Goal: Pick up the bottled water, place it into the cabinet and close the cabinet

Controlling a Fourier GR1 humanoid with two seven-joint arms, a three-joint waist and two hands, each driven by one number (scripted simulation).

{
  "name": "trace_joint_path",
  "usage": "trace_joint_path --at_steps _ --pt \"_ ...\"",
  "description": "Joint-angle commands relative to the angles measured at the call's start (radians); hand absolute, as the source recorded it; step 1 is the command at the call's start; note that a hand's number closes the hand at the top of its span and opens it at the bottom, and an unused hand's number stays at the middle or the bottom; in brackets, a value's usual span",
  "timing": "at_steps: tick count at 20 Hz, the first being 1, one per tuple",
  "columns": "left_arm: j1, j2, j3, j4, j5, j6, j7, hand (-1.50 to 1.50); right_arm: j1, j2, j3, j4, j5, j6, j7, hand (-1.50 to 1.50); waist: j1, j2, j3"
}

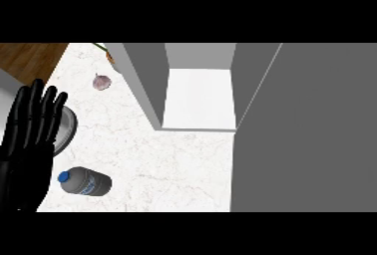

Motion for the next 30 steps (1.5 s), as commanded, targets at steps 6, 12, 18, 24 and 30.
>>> trace_joint_path --at_steps 6,12,18,24,30 --pt "0.134 -0.064 0.157 -0.179 -0.211 0.293 0.073 -1.5 0.119 -0.009 0.032 -0.118 0.014 0.019 0.024 -1.5 -0.009 0.007 -0.007" --pt "0.309 -0.066 0.051 -0.354 -0.106 0.565 0.26 -1.5 0.256 -0.01 0.194 -0.289 -0.088 0.107 0.163 -1.5 -0.018 0.006 -0.008" --pt "0.434 -0.066 -0.098 -0.563 -0.276 0.612 0.379 -1.5 0.276 0.018 0.31 -0.377 -0.003 0.061 0.247 -1.5 -0.016 0.01 -0.008" --pt "0.506 -0.054 -0.174 -0.591 -0.31 0.673 0.37 -1.5 0.285 0.05 0.408 -0.434 0.097 0.012 0.292 -1.5 -0.012 0.008 -0.008" --pt "0.555 -0.022 -0.252 -0.597 -0.328 0.736 0.364 -1.5 0.284 0.049 0.465 -0.43 0.129 -0.012 0.303 -1.5 -0.01 0.006 -0.006"
